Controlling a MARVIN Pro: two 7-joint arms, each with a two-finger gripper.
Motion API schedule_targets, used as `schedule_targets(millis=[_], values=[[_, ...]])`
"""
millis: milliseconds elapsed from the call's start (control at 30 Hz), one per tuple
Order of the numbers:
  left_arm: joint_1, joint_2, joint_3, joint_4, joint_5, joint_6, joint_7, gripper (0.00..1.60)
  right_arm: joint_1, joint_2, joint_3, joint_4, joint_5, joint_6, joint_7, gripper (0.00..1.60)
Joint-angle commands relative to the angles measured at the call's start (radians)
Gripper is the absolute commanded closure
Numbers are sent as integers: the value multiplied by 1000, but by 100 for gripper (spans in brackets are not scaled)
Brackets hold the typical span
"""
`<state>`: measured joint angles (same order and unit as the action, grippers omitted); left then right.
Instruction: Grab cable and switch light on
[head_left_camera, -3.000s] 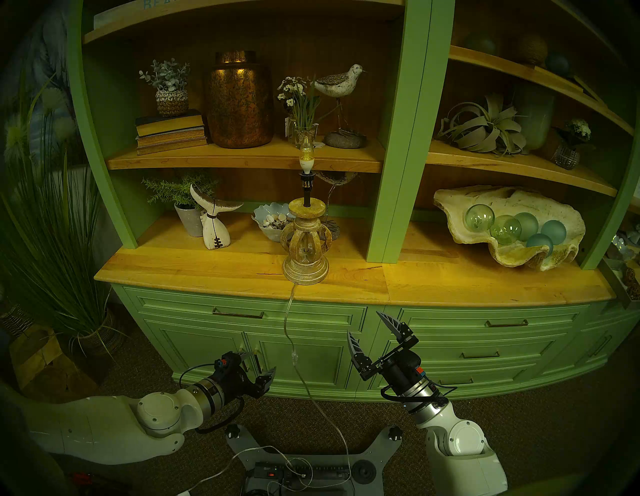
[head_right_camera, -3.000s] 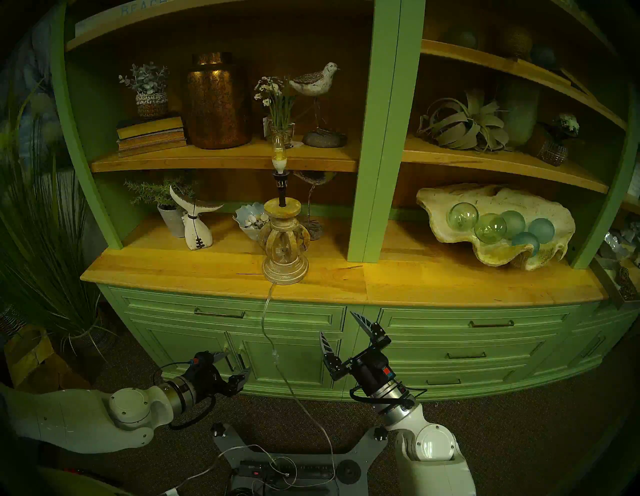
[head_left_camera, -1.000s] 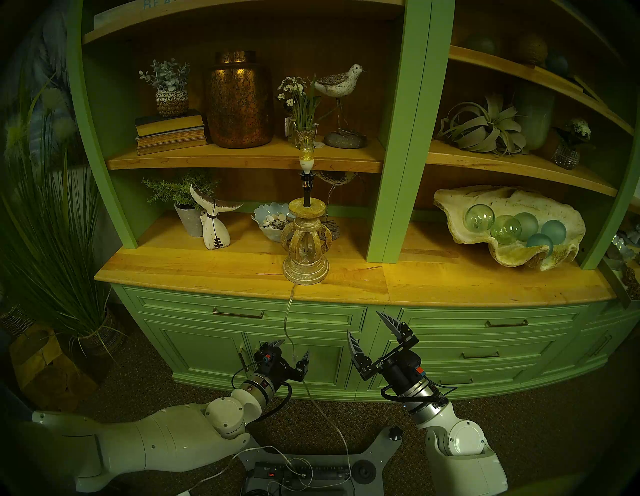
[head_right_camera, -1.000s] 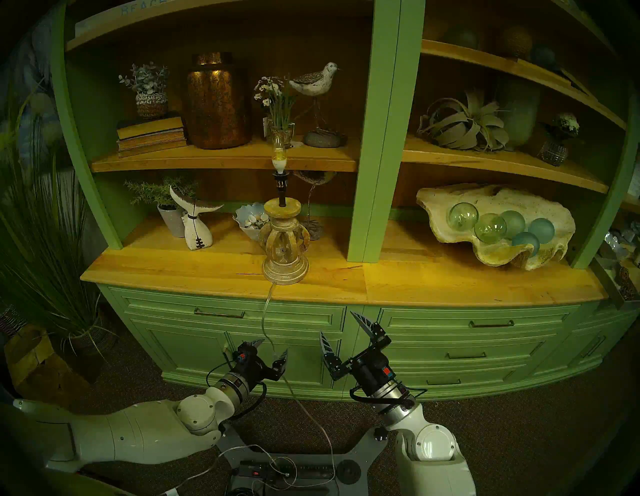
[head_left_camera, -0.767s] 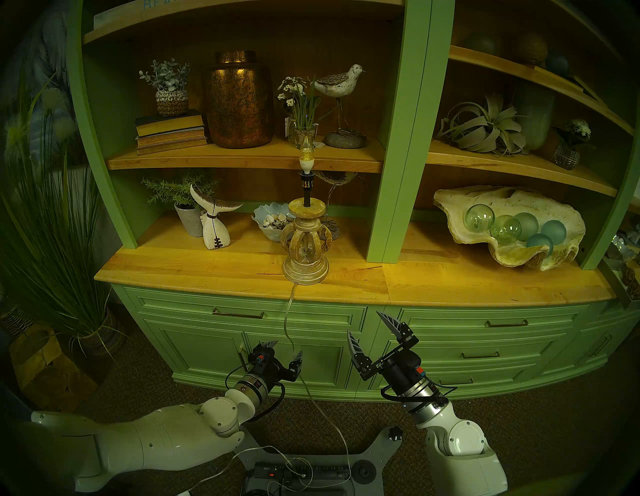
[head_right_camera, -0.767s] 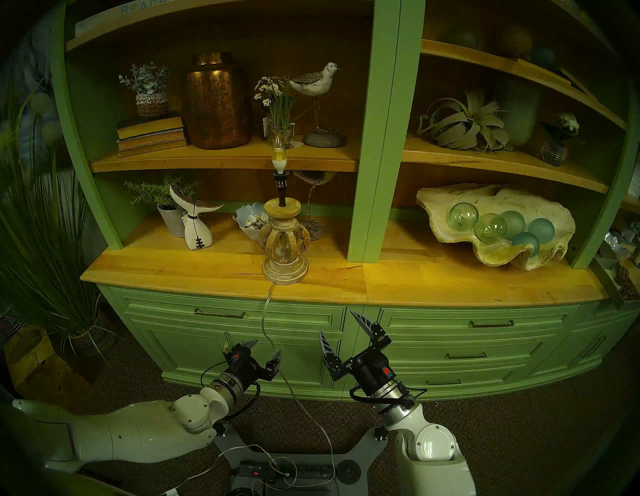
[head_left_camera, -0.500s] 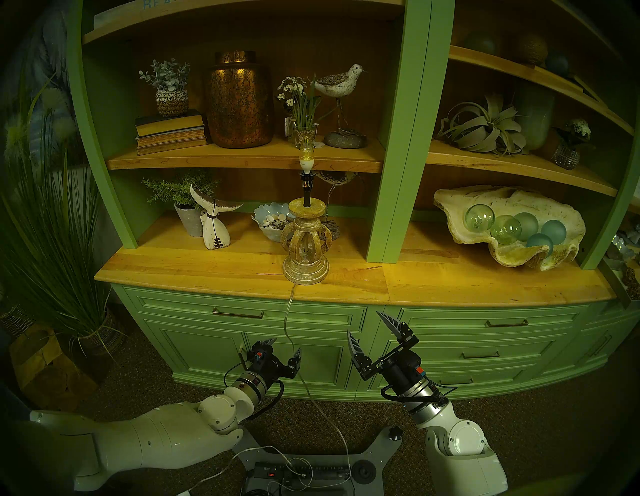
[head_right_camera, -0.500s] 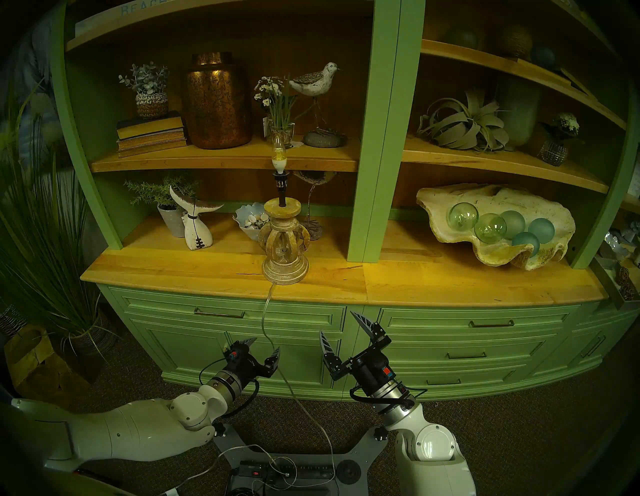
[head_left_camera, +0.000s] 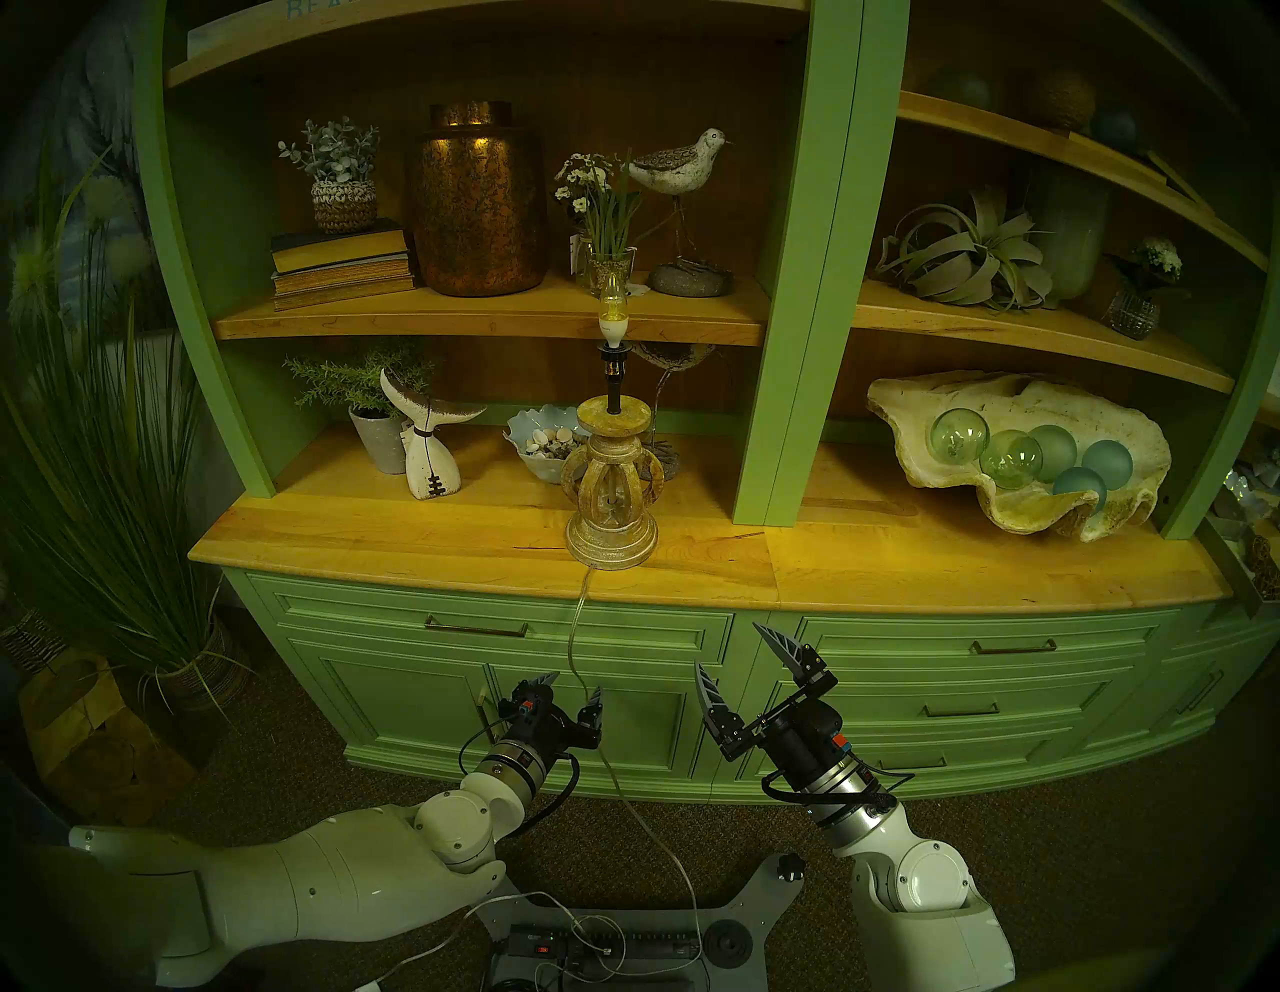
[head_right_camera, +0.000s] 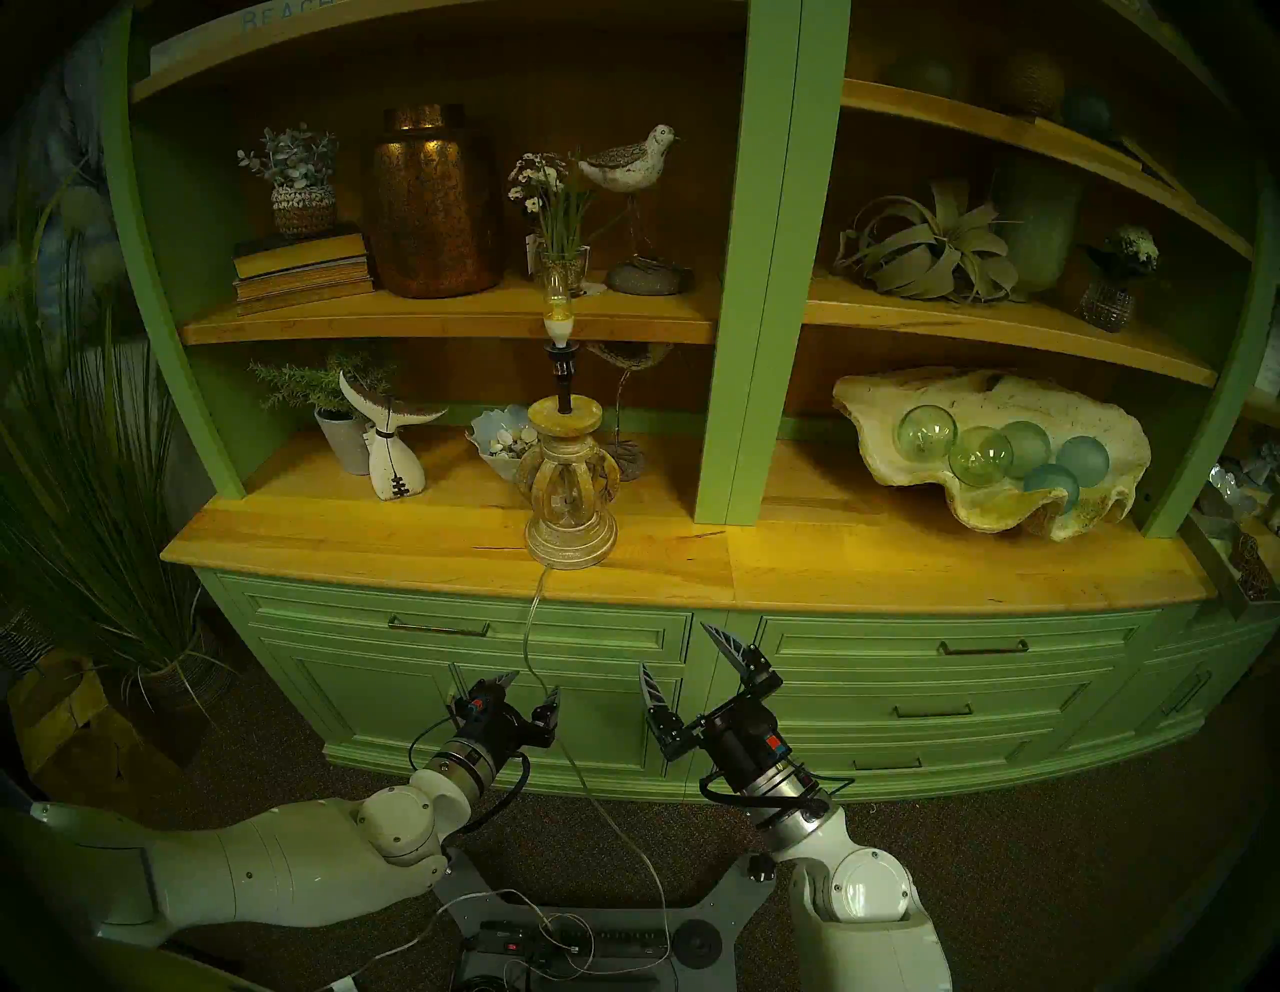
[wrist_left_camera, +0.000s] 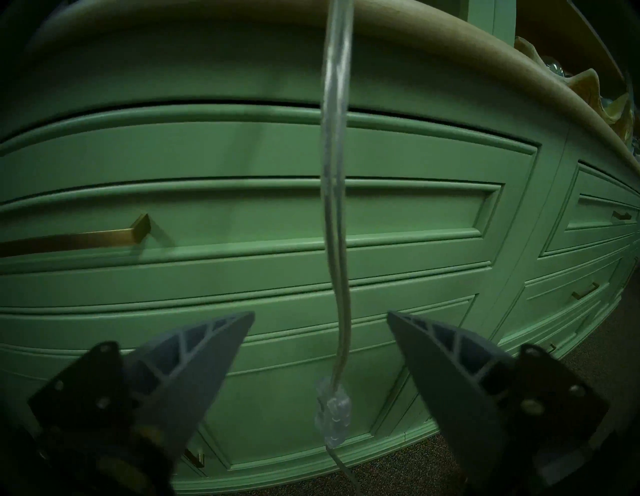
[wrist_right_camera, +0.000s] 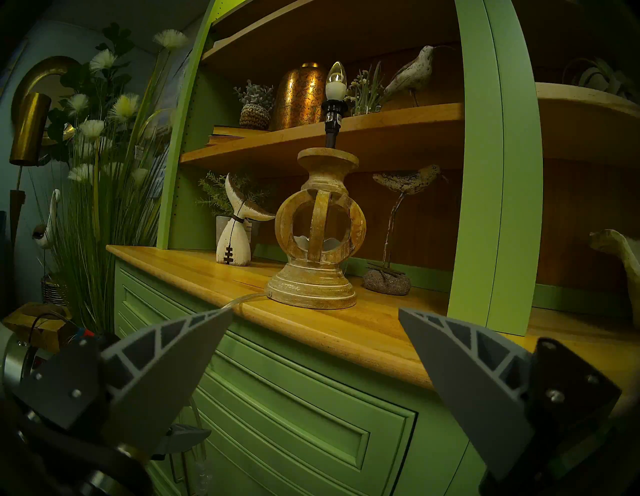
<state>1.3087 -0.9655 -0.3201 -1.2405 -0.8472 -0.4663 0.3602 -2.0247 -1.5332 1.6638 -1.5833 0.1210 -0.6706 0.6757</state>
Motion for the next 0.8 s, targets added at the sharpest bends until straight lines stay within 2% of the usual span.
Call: schedule_targets(millis=[0,100,233,267,400,533,567,767], values=[[-29,-22,-13,-8,-19,14,-19,100,7,2,-2,-32,1,-3,3,0],[-28,-38,-10,26,-22,8,-36,160,7,2,-2,-32,1,-2,3,0],[-34,-27,-5,38,-24,-12,-100,160,7,2,-2,-32,1,-3,3,0],[-42,-10,9,21,-35,-29,-136,160,8,2,-2,-31,1,-4,3,0],[-60,32,25,-28,-30,-50,-192,160,9,2,-2,-28,1,-5,3,0],[-85,75,14,-37,-55,-79,-279,160,10,1,-2,-25,1,-6,2,0],[-93,85,14,-41,-60,-78,-278,160,10,1,-2,-25,1,-6,2,0],[-127,130,-11,6,-92,-81,-387,160,11,1,-2,-22,1,-7,2,0]])
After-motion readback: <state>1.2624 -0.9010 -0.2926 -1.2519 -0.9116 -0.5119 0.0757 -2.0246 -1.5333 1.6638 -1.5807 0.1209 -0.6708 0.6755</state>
